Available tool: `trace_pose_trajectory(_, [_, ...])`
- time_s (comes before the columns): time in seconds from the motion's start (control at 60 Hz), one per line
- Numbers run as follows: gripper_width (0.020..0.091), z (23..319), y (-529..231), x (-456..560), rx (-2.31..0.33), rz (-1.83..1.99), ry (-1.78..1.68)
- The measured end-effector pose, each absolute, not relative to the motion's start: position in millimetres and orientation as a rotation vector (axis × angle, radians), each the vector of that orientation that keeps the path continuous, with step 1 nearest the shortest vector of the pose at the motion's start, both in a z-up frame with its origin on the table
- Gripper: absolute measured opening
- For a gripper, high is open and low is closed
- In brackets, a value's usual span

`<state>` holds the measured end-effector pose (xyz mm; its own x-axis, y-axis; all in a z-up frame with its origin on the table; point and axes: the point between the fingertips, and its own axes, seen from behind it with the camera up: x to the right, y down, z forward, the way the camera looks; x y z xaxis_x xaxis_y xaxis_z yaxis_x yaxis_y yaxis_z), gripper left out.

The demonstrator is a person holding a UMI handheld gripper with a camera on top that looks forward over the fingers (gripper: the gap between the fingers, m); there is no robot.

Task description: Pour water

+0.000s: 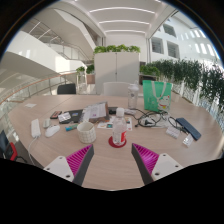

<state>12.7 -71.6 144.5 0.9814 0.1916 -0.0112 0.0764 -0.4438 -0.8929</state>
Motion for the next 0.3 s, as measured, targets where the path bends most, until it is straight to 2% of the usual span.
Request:
trace_pose_trajectory(0.117, [0.0837,167.2,-111.1,8.3,-2.026,0.071,-0.153])
trace_pose_trajectory(0.3, [0.0835,177.8,-150.2,-3.2,-2.068,0.052,-0.066])
